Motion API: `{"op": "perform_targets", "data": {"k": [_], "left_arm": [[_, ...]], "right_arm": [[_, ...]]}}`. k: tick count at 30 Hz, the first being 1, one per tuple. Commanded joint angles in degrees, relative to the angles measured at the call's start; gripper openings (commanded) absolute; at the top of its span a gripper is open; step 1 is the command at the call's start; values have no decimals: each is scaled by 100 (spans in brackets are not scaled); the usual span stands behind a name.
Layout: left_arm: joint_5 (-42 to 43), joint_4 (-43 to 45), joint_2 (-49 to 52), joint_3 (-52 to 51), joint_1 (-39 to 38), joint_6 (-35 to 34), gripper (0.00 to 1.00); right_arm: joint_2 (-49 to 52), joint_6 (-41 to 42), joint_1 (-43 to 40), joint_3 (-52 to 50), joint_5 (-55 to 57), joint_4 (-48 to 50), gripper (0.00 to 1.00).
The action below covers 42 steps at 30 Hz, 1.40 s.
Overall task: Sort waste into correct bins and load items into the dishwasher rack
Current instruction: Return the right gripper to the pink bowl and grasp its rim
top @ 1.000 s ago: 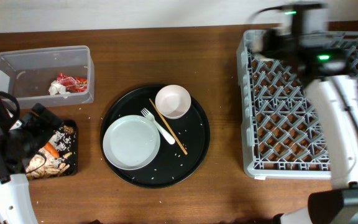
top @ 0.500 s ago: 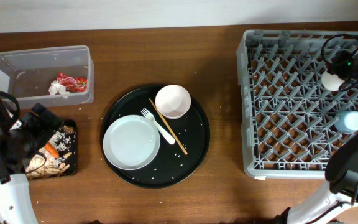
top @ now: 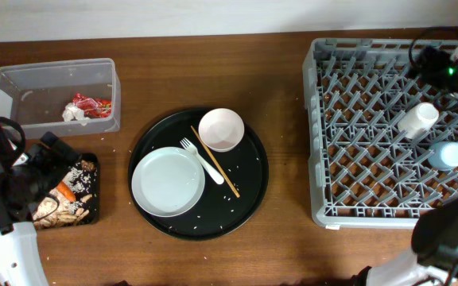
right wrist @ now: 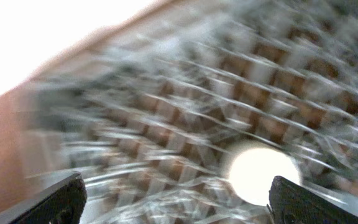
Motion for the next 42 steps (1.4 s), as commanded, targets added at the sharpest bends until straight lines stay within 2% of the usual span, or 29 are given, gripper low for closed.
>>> {"op": "perform_targets", "data": {"k": [1, 4, 7, 9, 10, 12, 13, 18, 24, 29, 32, 41, 42], "left_arm": [[42, 9, -7, -22, 22, 74, 99], [42, 9, -7, -22, 22, 74, 99], [42, 9, -7, -22, 20, 76, 99], [42, 9, -7, -22, 22, 74, 99], [42, 9, -7, -22, 22, 74, 99], [42, 9, -7, -22, 22, 74, 99], [42, 9, -7, -22, 20, 76, 99], [42, 9, -7, -22, 20, 74, 99], [42, 9, -7, -22, 22, 74, 99], [42, 9, -7, -22, 20, 76, 99], [42, 9, -7, -22, 22, 74, 99], [42, 9, -7, -22, 22, 74, 99], [42, 9, -7, -22, 22, 74, 99]], "right_arm": [[-483, 15, 852, 177, -1624, -26, 91], [-396, -444, 2378, 144, -1349, -201, 84], [22, -437, 3958, 142, 138, -190, 73], [389, -435, 4686, 142, 693, -96, 72], [693, -415, 5119, 142, 887, 39, 68], [1093, -411, 5547, 142, 994, 238, 65], [1386, -190, 5794, 142, 1073, 415, 57], [2229, -109, 6236, 142, 1115, 822, 57], [2677, 162, 6260, 138, 1554, 885, 55], [2830, 197, 6260, 129, 1563, 962, 47], [2828, 197, 6260, 129, 1561, 946, 33], [2859, 221, 6371, 116, 1779, 778, 33], [2859, 240, 6400, 116, 1779, 778, 29]]}}
